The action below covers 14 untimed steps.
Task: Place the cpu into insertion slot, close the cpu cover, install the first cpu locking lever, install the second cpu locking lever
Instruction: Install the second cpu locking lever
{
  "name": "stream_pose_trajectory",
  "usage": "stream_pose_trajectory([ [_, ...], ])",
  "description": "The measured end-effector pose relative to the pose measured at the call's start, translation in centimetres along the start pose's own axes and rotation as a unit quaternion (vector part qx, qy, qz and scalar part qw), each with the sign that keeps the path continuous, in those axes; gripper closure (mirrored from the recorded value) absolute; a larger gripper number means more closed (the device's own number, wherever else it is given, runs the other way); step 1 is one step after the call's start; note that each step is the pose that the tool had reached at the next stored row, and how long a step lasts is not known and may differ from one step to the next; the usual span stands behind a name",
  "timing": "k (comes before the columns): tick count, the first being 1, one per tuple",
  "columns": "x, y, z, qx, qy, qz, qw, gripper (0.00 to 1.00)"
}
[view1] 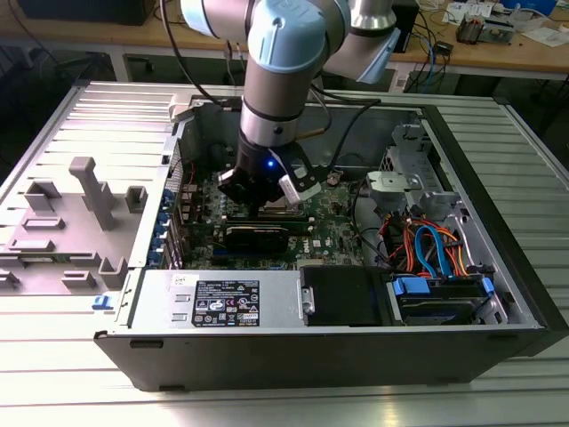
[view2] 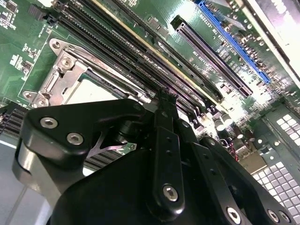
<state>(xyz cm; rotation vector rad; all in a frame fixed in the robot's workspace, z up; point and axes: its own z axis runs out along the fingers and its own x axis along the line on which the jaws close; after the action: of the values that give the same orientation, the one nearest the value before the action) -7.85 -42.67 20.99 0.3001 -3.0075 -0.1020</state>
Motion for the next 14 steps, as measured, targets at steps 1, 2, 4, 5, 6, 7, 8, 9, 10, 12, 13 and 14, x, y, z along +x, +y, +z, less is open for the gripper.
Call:
stream_pose_trajectory([
  [1, 0.02, 0.0, 0.02, -0.0001, 0.0, -0.001, 1.0, 0.89],
  [2, 0.04, 0.02, 0.04, -0.0001, 0.0001, -0.002, 1.0, 0.89],
  [4, 0.05, 0.07, 0.09, -0.0003, 0.0001, -0.004, 1.0, 0.89],
  [5, 0.03, 0.16, 0.12, -0.0004, 0.0002, -0.005, 1.0, 0.89],
  [6, 0.01, 0.22, 0.18, -0.0007, 0.0002, -0.007, 1.0, 0.89],
  [7, -0.01, 0.27, 0.22, -0.0009, 0.0003, -0.008, 1.0, 0.89],
  [8, -0.01, 0.29, 0.25, -0.001, 0.0003, -0.009, 1.0, 0.89],
  [9, -0.02, 0.32, 0.3, -0.0011, 0.0003, -0.01, 1.0, 0.89],
  [10, -0.03, 0.34, 0.34, -0.0012, 0.0004, -0.011, 0.9999, 0.89],
  [12, -0.04, 0.38, 0.42, -0.0015, 0.0005, -0.013, 0.9999, 0.89],
  [13, -0.04, 0.42, 0.48, -0.0017, 0.0006, -0.015, 0.9999, 0.89],
  [14, -0.04, 0.46, 0.53, -0.0019, 0.0006, -0.017, 0.9999, 0.89],
])
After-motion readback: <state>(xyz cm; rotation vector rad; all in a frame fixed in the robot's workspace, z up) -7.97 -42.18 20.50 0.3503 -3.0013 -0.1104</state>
